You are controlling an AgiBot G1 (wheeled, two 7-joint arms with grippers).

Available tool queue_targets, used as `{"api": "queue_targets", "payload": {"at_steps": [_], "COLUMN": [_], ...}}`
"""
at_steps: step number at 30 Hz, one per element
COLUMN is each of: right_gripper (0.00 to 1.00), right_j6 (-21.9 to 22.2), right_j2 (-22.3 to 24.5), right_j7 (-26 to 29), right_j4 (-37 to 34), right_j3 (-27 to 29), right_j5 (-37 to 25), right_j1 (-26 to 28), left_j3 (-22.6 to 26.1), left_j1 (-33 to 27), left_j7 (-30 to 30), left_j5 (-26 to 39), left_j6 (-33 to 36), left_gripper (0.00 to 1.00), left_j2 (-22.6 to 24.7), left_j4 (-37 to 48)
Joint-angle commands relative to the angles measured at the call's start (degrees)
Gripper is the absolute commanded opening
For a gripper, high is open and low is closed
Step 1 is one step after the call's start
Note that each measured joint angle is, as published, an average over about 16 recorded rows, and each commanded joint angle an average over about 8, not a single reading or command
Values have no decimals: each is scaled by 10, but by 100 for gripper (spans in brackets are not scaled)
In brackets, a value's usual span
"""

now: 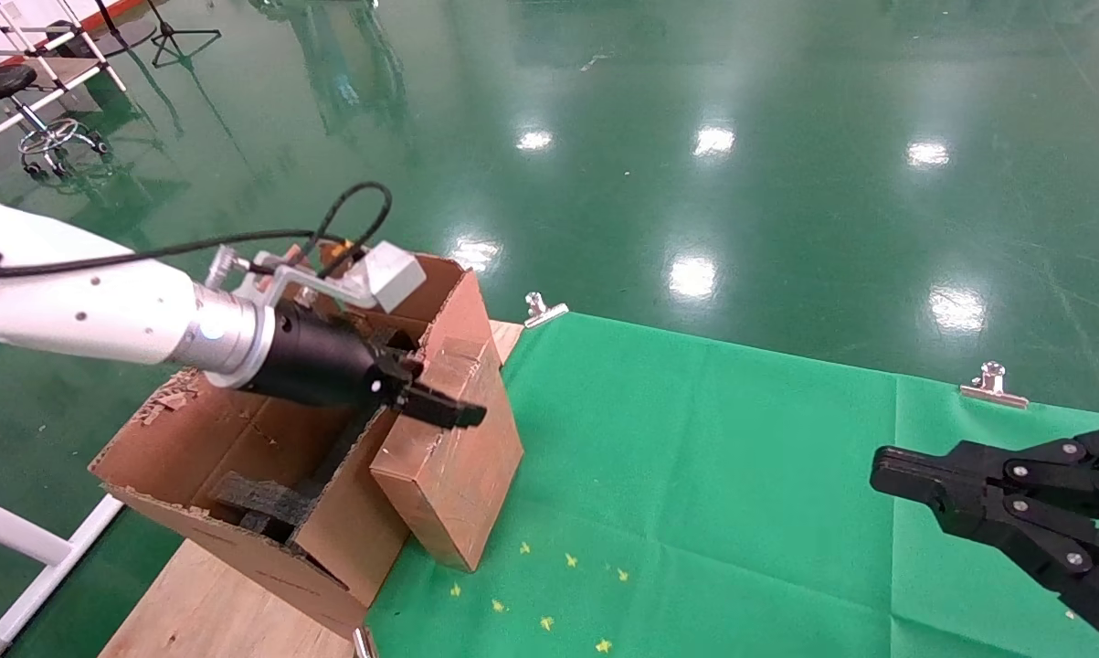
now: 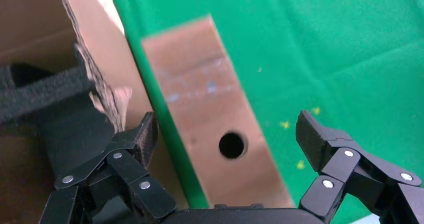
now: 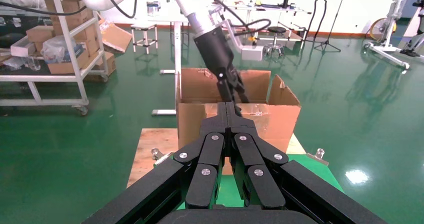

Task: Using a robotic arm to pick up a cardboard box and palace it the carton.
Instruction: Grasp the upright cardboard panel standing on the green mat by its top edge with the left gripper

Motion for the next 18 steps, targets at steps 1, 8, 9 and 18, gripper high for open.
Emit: {"api": "queue_targets", "payload": {"at_steps": [1, 8, 9, 18], "right_gripper": [0, 76, 89, 100], "right_j6": [0, 0, 0, 0], "right_j2": [0, 0, 0, 0], "right_j7": [0, 0, 0, 0], "right_j4": [0, 0, 0, 0], "right_j3": [0, 0, 0, 0], "right_j5": [0, 0, 0, 0], "right_j1": [0, 0, 0, 0], "left_j3": [4, 7, 7, 8], "left_j1": [4, 6, 5, 5], "left_j7": [1, 19, 21, 19], "left_j5": [5, 9, 10, 10], "left_j6": [1, -3, -3, -4], "left_gripper": [100, 84, 71, 0], "left_j2": [0, 1, 2, 2], "left_j4": [0, -1, -1, -1]}}
